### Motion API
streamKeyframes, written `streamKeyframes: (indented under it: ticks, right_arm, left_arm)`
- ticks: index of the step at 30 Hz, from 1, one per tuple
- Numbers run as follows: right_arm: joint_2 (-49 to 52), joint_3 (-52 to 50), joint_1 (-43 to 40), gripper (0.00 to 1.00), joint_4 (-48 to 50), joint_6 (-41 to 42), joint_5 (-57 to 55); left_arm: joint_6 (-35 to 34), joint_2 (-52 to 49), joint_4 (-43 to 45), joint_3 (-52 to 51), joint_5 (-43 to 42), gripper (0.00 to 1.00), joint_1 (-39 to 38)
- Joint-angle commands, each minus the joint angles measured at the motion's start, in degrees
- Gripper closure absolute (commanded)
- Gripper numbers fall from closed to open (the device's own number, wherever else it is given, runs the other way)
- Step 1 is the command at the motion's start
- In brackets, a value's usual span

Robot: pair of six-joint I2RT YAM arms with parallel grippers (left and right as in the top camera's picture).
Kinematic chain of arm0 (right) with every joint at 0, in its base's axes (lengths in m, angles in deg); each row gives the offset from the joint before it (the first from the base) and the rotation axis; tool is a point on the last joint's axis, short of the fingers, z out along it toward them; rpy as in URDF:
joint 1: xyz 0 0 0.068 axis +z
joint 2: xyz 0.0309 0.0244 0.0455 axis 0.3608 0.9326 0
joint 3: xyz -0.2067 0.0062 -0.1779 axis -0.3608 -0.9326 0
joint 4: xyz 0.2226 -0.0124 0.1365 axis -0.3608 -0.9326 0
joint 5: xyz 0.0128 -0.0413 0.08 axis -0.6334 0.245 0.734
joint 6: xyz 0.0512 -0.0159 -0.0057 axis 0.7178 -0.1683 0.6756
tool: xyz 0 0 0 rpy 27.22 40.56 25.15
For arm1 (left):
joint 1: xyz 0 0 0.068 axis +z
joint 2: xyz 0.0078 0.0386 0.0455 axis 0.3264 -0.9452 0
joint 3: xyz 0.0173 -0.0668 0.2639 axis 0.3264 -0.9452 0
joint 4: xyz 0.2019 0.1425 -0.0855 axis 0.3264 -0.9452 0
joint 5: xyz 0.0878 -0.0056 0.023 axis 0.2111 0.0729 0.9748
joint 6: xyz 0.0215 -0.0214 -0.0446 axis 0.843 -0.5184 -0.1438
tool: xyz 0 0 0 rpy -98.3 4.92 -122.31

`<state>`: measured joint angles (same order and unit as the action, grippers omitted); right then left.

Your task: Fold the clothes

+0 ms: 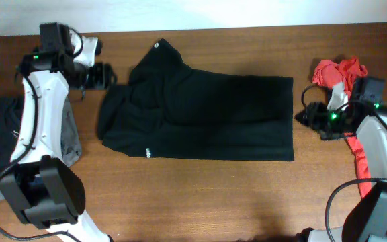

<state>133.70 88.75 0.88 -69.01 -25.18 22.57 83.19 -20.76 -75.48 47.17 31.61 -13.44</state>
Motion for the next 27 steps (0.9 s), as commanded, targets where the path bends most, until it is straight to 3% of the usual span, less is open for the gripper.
streamKeyframes:
  ticks: [1,5,13,21,27]
  right_arm:
    - [-0.87,2.43,0.98,0.43,1.44,-0.72,7.63]
    - [-0.87,3.02,3.91,0.38,3.02,-0.96,7.58]
    - [-0.87,3.02,6.38,0.37,0.79,-1.05,7.58]
    - [-0.87,2.99,6.38,0.37,-0.94,-1.05,7.34]
    - [-0.87,2.99,6.38,0.37,-1.38,-1.07,6.88]
  left_arm:
    - [2.51,-0.24,4.79,0.61,-5.99,0.39,-2.99]
    - [0.76,-4.83,15.85,0.61,-5.95,0.39,-6.05]
    - [-8.22,-20.37,35.21,6.01,-8.28,0.38,-8.00]
    - [-8.57,-36.20,40.79,19.82,-9.11,0.38,-8.92]
    - [-8.55,-41.16,43.56,22.75,-6.88,0.38,-10.45]
